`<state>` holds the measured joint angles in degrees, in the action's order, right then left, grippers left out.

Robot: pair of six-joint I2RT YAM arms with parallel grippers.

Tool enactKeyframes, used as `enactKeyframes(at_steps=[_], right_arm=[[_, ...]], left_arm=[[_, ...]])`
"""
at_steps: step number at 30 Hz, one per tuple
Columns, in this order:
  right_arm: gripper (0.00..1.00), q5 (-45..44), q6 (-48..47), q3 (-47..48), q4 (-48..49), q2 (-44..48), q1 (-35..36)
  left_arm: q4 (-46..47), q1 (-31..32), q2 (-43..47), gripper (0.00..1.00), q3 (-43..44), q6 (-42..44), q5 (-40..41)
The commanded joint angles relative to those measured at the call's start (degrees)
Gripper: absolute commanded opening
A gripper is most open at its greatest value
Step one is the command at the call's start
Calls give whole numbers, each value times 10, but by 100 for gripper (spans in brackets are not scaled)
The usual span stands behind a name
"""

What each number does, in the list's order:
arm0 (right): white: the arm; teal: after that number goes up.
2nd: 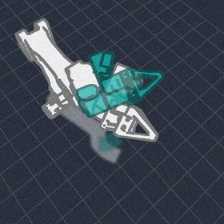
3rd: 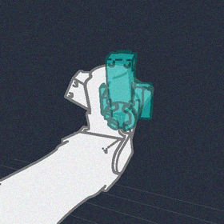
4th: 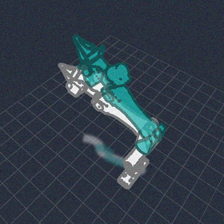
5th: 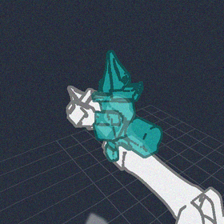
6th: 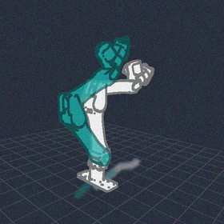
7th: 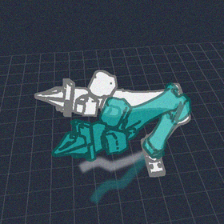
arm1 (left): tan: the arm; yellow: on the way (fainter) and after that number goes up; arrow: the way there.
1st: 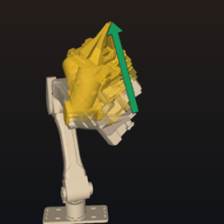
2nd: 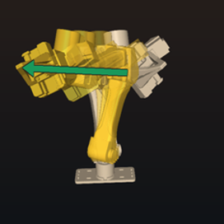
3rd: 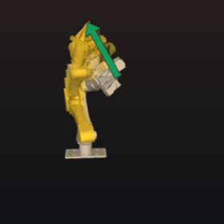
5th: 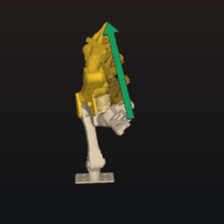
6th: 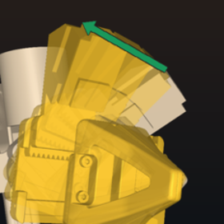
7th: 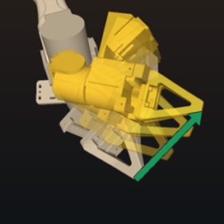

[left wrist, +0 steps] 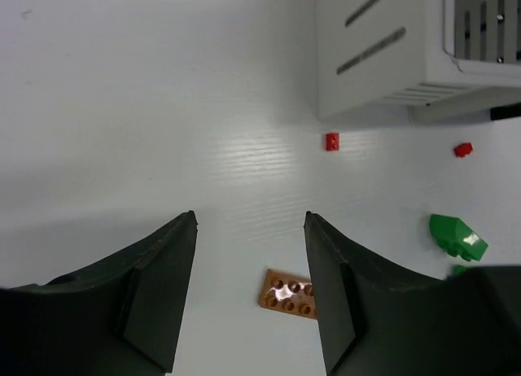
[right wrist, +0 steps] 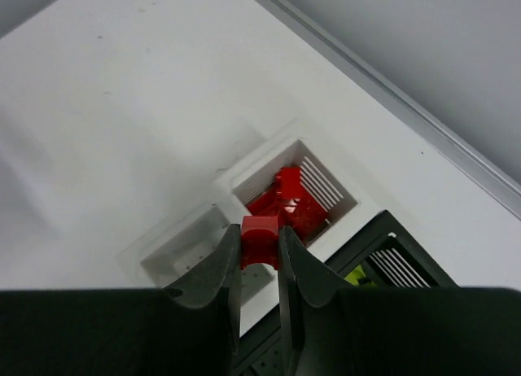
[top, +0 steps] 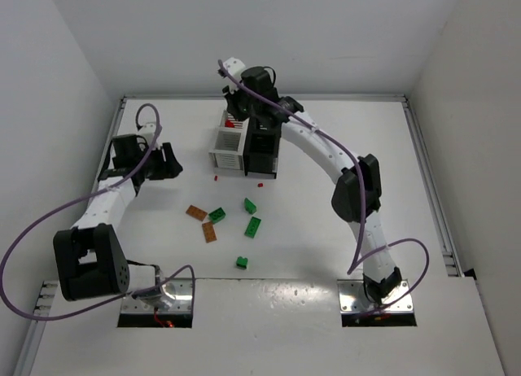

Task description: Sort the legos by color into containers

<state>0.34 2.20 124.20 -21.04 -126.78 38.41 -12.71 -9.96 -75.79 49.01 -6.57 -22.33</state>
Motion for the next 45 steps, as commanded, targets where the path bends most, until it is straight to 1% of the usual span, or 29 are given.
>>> enactKeyframes(at_steps=[1, 2, 6, 7, 9, 11, 14, 15, 16, 17, 18, 20, 22, 27, 29, 31, 35, 39, 43, 45], right_arm=[[0, -9, 30, 13, 44, -36, -9], [0, -9, 30, 20, 44, -44, -9], [0, 11, 51, 32, 51, -66, -15], [0, 11, 57, 32, 57, -73, -15], [0, 11, 63, 45, 63, -88, -15], [0, 11, 63, 51, 63, -94, -15], [13, 5, 63, 45, 68, -102, -15], [24, 5, 69, 45, 68, -102, -15], [29, 5, 69, 45, 68, -102, -15], [34, 0, 69, 39, 68, -102, -15], [44, 0, 69, 39, 68, -102, -15], [49, -5, 69, 39, 68, -102, -15], [53, -5, 69, 39, 68, -102, -15], [53, -5, 69, 33, 68, -97, -15], [53, 0, 69, 20, 62, -89, -15], [53, 6, 69, 12, 62, -69, -21], [53, 13, 74, -12, 57, -44, -33], [53, 19, 74, -26, 51, -30, -45], [53, 19, 74, -48, 51, -10, -50], [53, 19, 74, -55, 57, -5, -50]], left_arm=[[48, 27, 24, 61, -21, 7, -31], [48, 27, 24, 61, -21, 7, -46], [48, 61, 13, 61, -34, -17, -46], [48, 76, 13, 61, -44, -24, -25], [79, 101, 19, 61, -61, -41, 6], [100, 115, 19, 60, -86, -47, 34], [138, 147, 25, 57, -109, -61, 70], [146, 155, 25, 55, -110, -61, 82], [158, 171, 25, 50, -117, -61, 97], [163, 172, 19, 49, -117, -61, 105], [168, 179, 11, 48, -122, -61, 113], [175, 192, -1, 44, -122, -56, 119], [182, 197, -22, 44, -122, -56, 134], [203, 209, -59, 38, -122, -89, 162], [204, 214, -78, 38, -117, -102, 172], [198, 214, -89, 36, -111, -102, 179], [173, 234, -118, 34, -78, -114, 195], [144, 257, -160, 34, -46, -138, 214], [125, 262, -193, 34, -29, -174, 221], [124, 262, -200, 37, -29, -192, 239]])
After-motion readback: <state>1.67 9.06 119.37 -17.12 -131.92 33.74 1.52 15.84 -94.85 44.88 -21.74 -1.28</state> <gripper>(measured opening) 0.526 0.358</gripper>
